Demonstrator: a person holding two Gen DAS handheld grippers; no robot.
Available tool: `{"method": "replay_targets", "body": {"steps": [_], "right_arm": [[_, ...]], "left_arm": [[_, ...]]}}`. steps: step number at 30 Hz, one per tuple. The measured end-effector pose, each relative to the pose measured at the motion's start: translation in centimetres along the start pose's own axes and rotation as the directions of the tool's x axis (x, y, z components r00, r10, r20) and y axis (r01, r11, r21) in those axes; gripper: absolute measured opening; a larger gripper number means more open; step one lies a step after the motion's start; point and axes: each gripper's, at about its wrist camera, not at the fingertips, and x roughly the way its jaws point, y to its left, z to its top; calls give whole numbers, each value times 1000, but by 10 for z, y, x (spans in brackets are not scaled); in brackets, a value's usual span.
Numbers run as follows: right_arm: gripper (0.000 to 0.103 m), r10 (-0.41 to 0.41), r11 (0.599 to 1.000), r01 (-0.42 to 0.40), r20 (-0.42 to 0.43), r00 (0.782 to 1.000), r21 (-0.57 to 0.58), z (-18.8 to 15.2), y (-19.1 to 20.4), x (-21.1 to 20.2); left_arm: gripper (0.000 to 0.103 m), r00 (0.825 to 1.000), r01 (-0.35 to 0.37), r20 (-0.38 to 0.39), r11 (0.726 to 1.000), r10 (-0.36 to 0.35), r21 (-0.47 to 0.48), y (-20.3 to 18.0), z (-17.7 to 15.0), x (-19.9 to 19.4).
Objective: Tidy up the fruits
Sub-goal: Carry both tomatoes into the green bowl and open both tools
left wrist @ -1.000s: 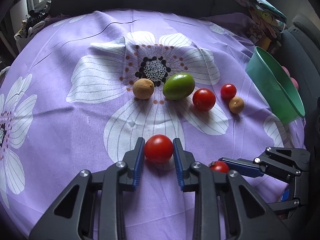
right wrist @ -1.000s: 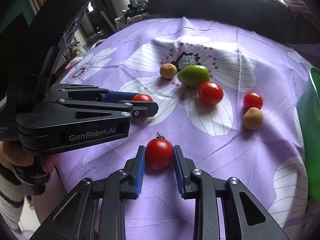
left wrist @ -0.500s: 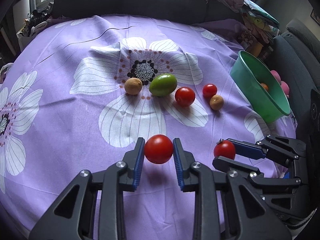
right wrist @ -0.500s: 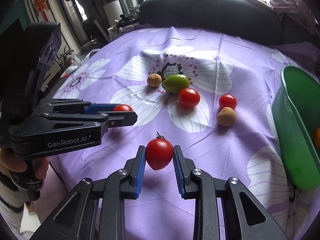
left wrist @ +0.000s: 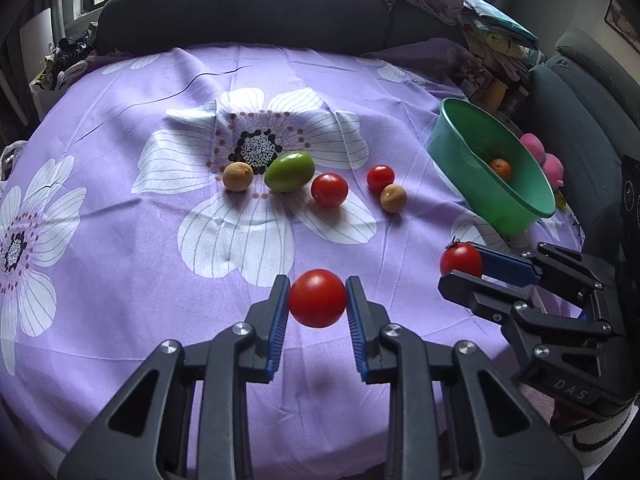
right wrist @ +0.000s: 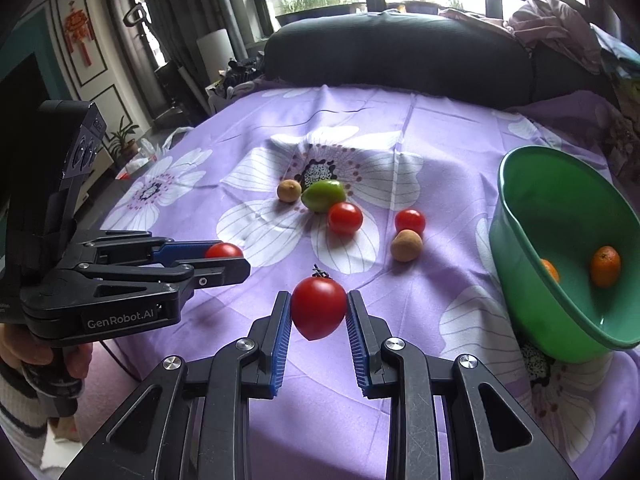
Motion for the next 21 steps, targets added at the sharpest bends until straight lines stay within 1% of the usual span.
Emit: {"method": "replay_targets", "body": {"steps": [11, 21], "right_arm": [[29, -34, 999, 32, 57, 998, 33, -2, -19, -25], [29, -79, 994, 70, 97, 992, 88, -2, -45, -40]], "left_arm": [[27, 1000, 14, 22, 998, -16, 68, -28, 12, -4], [27, 997, 67, 41, 988, -73, 138, -63, 36, 2]]}}
